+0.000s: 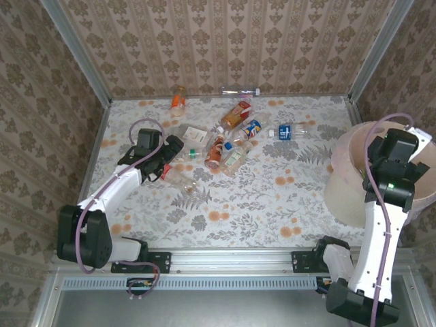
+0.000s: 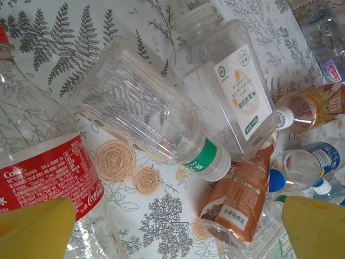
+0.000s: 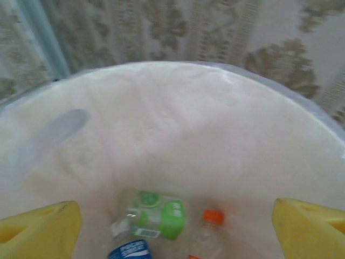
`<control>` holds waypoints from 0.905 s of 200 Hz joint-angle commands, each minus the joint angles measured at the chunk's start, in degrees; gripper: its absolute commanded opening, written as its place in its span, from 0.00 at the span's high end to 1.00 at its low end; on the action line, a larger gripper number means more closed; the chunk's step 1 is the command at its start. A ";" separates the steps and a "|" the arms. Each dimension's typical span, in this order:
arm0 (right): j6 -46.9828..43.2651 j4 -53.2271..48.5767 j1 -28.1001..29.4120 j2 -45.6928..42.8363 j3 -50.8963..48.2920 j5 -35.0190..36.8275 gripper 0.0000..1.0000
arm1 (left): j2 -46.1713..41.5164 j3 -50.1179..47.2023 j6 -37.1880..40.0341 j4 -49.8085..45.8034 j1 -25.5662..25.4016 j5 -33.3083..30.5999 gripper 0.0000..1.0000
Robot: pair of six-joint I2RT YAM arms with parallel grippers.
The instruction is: Put the plastic bottles in the bin
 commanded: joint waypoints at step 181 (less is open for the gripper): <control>12.65 43.55 36.35 -7.55 -19.87 -36.68 0.00 | 6.93 13.84 -5.42 -19.05 2.22 -8.03 0.00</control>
